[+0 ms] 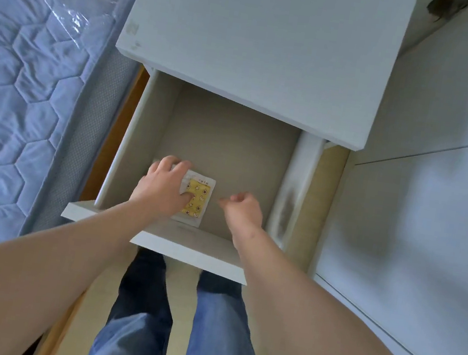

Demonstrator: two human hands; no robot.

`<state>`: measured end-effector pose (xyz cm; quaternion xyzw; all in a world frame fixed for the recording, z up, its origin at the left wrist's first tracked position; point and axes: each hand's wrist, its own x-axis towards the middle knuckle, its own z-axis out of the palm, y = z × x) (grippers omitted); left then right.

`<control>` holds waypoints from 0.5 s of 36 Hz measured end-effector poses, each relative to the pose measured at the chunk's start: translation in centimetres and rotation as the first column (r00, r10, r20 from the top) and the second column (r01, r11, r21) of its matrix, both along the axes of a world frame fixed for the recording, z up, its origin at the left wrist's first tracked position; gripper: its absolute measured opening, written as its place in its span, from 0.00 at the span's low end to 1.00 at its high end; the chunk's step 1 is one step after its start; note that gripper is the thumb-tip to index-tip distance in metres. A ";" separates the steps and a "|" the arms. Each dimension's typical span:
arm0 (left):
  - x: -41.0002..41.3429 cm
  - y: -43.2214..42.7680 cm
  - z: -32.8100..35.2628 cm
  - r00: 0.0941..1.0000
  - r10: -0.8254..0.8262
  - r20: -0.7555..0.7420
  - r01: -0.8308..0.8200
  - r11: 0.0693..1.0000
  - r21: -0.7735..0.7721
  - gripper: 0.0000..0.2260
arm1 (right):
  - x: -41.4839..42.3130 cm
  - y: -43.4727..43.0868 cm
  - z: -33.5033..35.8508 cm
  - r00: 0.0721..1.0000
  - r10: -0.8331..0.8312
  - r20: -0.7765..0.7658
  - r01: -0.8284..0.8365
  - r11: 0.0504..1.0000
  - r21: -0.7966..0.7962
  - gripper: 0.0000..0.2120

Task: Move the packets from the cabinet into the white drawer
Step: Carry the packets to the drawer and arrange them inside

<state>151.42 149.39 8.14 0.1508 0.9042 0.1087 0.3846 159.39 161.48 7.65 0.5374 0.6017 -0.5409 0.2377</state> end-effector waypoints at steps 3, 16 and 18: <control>1.3 0.9 3.1 0.996 0.088 0.024 -0.088 0.995 0.036 0.25 | 1.5 0.8 3.3 0.999 -0.024 -0.026 0.023 1.000 -0.015 0.13; 5.4 3.1 13.1 0.954 0.287 0.090 -0.300 0.929 0.216 0.19 | 6.8 0.9 12.7 0.952 -0.278 -0.125 0.270 0.960 -0.078 0.04; 5.6 3.2 14.2 0.952 0.286 0.111 -0.305 0.922 0.237 0.18 | 6.9 0.5 13.8 0.934 -0.331 -0.132 0.323 0.943 -0.077 0.03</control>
